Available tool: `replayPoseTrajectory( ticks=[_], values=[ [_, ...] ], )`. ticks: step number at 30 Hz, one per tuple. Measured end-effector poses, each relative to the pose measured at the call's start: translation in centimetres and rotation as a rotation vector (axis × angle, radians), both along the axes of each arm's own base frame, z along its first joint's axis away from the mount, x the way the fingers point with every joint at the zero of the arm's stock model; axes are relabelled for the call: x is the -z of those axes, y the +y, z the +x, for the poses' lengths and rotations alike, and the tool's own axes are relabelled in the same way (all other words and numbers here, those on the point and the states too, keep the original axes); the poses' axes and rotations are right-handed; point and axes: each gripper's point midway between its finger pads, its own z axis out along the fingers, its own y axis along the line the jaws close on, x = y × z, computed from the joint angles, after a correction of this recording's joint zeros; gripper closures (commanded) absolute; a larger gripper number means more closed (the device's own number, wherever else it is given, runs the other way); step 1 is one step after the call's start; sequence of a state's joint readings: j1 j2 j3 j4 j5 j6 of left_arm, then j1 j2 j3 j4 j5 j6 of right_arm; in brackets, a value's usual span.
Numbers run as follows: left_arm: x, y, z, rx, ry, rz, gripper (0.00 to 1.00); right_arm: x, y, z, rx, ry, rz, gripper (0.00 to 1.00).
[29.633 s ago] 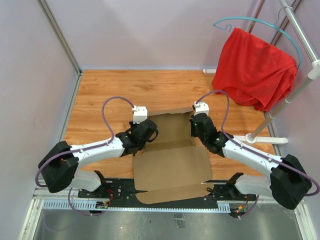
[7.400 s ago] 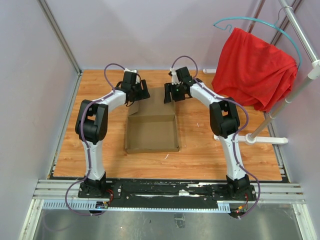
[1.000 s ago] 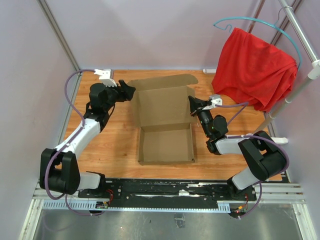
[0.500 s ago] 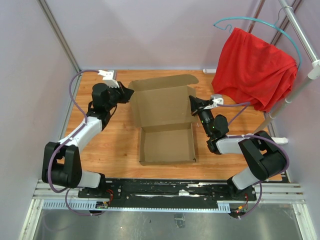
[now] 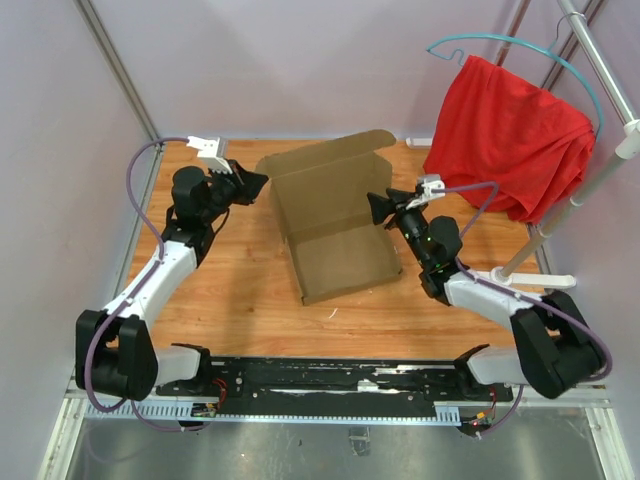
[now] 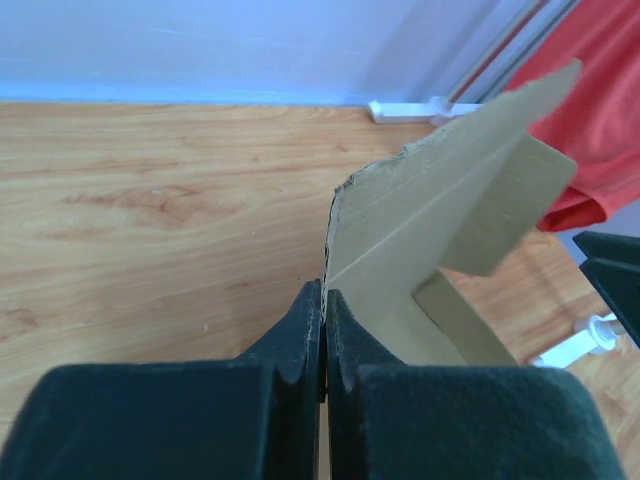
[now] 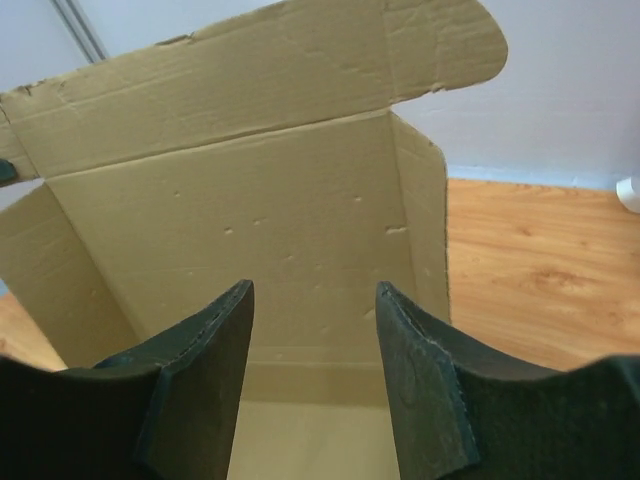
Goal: Fold the paper box
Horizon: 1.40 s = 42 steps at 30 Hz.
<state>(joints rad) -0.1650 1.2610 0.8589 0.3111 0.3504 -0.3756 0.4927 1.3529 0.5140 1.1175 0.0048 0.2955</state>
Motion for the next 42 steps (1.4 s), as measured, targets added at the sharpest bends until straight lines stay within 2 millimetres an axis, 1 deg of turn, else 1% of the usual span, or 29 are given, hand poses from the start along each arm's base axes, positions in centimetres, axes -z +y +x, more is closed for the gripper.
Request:
replayPoseTrajectory(
  ticks=[5,8,10,13,16,19,22,24,27,29,32,34,37,40,42],
  values=[
    [-1.4,-0.8,-1.2,0.057,-0.031,-0.016,1.00,-2.6,0.4,-0.2,-0.029,0.074,-0.077,0.46],
    [-1.7,-1.3,-1.8,0.097,-0.038,-0.024,1.00,-2.8,0.7,-0.5,-0.058,0.135,-0.134,0.46],
    [-1.7,-1.7,-2.2,0.121,-0.041,-0.028,1.00,-1.9,0.7,-0.9,-0.073,0.187,-0.172,0.46],
    [-1.9,-2.3,-2.8,0.154,-0.051,-0.027,1.00,0.5,0.6,-1.8,-0.099,0.270,-0.217,0.46],
    [-2.2,-2.7,-3.2,0.187,-0.067,-0.010,1.00,2.4,0.4,-2.5,-0.109,0.330,-0.249,0.44],
    [-2.7,-3.0,-3.5,0.217,-0.075,0.025,0.99,3.3,-0.3,-2.6,-0.082,0.365,-0.288,0.42],
    [-3.9,-3.1,-3.6,0.240,-0.093,0.065,1.00,3.5,-1.3,-1.7,-0.033,0.384,-0.340,0.41],
    [-5.0,-3.1,-3.6,0.253,-0.111,0.093,1.00,3.0,-1.7,-0.4,-0.014,0.390,-0.369,0.40],
    [-7.0,-3.1,-3.8,0.271,-0.141,0.143,1.00,1.6,-2.4,2.3,-0.015,0.414,-0.398,0.40],
    [-8.2,-3.0,-4.0,0.284,-0.164,0.175,1.00,-0.1,-3.2,4.5,-0.036,0.426,-0.402,0.39],
    [-9.5,-3.1,-4.5,0.312,-0.194,0.218,1.00,-2.6,-4.2,6.6,-0.060,0.419,-0.417,0.35],
    [-9.7,-3.2,-4.9,0.338,-0.201,0.239,1.00,-4.1,-4.4,7.2,-0.088,0.399,-0.434,0.34],
    [-9.2,-3.5,-5.5,0.380,-0.196,0.257,1.00,-6.0,-3.3,7.4,-0.176,0.359,-0.481,0.33],
    [-8.4,-3.9,-5.9,0.423,-0.183,0.265,1.00,-6.7,-2.1,7.6,-0.269,0.335,-0.521,0.33],
    [-8.0,-4.1,-6.1,0.449,-0.176,0.266,1.00,-6.1,-1.4,7.8,-0.322,0.340,-0.539,0.34]
  ],
)
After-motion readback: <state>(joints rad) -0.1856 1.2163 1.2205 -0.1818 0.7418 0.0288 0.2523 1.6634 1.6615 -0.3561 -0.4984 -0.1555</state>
